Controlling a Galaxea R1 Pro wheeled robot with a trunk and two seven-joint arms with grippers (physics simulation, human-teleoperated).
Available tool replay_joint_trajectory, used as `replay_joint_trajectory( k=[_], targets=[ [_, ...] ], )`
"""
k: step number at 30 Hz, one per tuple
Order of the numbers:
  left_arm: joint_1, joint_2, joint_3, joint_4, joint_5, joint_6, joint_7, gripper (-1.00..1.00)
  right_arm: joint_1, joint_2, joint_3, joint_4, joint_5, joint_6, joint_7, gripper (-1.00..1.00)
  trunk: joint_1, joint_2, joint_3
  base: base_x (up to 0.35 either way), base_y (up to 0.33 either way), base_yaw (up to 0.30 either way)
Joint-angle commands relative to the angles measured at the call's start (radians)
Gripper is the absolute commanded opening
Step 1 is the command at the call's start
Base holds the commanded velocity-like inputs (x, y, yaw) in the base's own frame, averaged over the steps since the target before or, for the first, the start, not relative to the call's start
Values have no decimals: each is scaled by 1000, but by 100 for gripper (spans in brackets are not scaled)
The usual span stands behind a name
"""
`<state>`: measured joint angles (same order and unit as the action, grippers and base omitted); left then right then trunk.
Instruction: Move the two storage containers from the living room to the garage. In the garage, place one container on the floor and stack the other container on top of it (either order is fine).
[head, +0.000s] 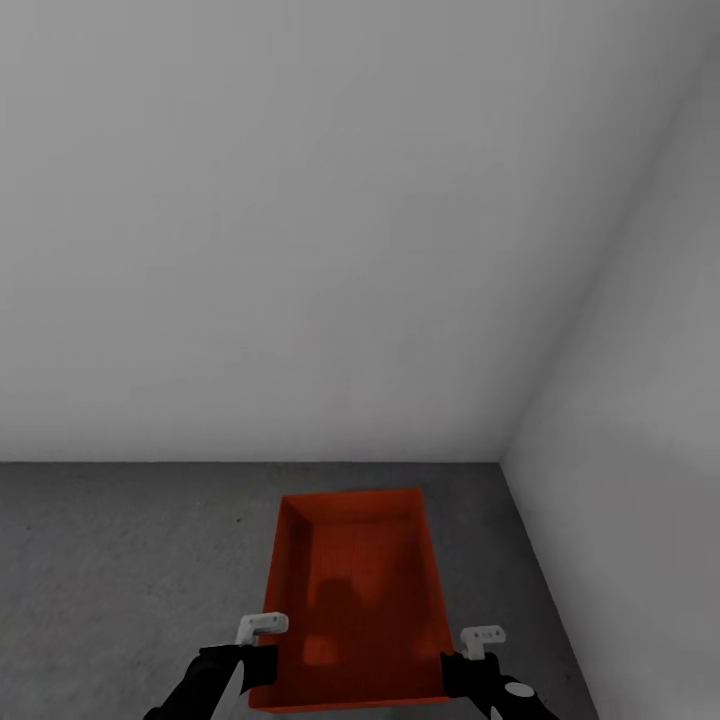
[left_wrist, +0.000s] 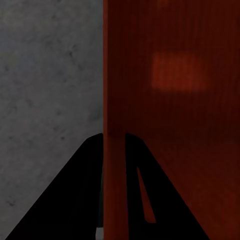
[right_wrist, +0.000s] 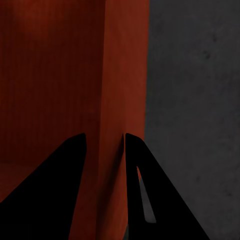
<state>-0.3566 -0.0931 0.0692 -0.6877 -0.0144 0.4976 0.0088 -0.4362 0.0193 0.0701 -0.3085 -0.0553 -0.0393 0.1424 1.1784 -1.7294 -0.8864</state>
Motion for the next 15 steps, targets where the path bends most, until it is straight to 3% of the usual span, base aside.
replay_joint_trajectory(
  k=[1, 15],
  targets=[
    [-1, -39, 8, -26, 1, -70, -1, -100, 1, 27, 28, 5, -5, -4, 2, -100, 4, -8, -4, 0, 0, 0],
    [-1, -39, 8, -26, 1, -70, -1, -100, 1, 27, 28, 5, -5, -4, 2, -100, 57, -106, -48, 0, 0, 0]
  ],
)
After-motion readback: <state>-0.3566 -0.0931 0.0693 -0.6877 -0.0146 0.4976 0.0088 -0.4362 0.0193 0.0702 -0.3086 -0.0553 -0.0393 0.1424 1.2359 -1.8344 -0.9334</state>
